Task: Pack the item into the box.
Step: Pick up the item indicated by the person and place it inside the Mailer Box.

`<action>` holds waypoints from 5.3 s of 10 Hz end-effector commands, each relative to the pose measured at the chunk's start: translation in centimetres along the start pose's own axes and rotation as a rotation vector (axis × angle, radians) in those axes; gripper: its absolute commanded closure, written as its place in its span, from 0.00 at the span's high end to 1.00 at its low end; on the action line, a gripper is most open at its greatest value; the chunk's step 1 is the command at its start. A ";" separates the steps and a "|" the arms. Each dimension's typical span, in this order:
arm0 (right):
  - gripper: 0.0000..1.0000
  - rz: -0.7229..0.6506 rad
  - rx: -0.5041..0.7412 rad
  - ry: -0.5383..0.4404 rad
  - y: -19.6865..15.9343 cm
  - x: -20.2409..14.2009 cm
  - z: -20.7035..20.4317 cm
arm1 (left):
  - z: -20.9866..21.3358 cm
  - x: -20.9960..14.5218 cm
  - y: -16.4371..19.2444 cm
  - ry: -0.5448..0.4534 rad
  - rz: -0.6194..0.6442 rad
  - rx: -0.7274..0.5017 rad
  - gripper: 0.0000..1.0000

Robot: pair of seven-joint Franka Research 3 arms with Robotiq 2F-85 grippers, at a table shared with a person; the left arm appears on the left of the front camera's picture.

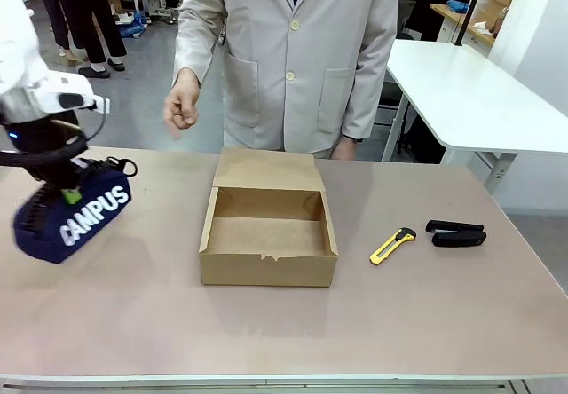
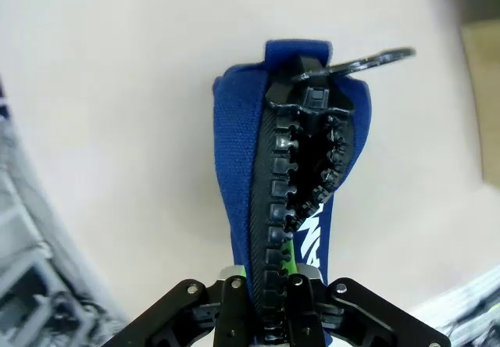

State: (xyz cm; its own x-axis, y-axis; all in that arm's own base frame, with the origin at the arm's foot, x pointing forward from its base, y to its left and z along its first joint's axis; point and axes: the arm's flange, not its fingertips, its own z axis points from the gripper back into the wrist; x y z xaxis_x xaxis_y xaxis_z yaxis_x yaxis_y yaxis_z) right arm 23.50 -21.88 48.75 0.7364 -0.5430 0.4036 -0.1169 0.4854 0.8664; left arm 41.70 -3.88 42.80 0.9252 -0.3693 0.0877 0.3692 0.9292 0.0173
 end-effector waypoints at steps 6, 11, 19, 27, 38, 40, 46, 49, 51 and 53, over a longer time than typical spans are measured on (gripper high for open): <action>1.00 0.026 0.016 -0.012 0.1 0.4 0.0 | 8.6 -9.4 -3.0 -0.198 -1.034 -0.320 0.00; 1.00 0.026 0.016 -0.012 0.1 0.4 0.0 | 9.3 -9.2 -3.6 -0.242 -0.794 -0.113 0.09; 1.00 0.026 0.016 -0.012 0.1 0.4 0.0 | 9.3 9.4 -31.9 -0.171 -1.053 0.030 0.09; 1.00 0.026 0.016 -0.012 0.1 0.4 0.0 | 3.8 11.6 -31.9 -0.189 -1.194 -0.057 0.09; 1.00 0.026 0.016 -0.012 0.1 0.4 0.0 | -4.8 14.6 -31.6 0.022 -1.107 -0.139 0.09; 1.00 0.026 0.016 -0.012 0.1 0.4 0.0 | -4.7 14.5 -31.6 0.017 -1.105 -0.144 0.09; 1.00 0.026 0.016 -0.012 0.1 0.4 0.0 | -3.8 13.9 -31.6 0.015 -1.129 -0.137 1.00; 1.00 0.026 0.016 -0.012 0.1 0.4 0.0 | -3.1 13.6 -31.4 -0.008 -1.127 -0.129 1.00; 1.00 0.026 0.016 -0.012 0.1 0.4 0.0 | -2.8 13.4 -31.5 -0.016 -1.126 -0.129 1.00; 1.00 0.026 0.016 -0.012 0.1 0.4 0.0 | -2.0 13.1 -31.3 -0.035 -1.119 -0.138 1.00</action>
State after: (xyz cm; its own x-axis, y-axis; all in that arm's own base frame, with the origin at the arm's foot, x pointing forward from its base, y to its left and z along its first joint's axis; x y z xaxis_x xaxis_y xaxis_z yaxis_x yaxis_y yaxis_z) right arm 23.59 -21.96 48.99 0.7374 -0.5406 0.4049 -0.1159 0.4894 0.8643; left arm 43.40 -38.76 41.04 0.0588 -0.9930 0.1023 0.9983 0.0586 -0.0045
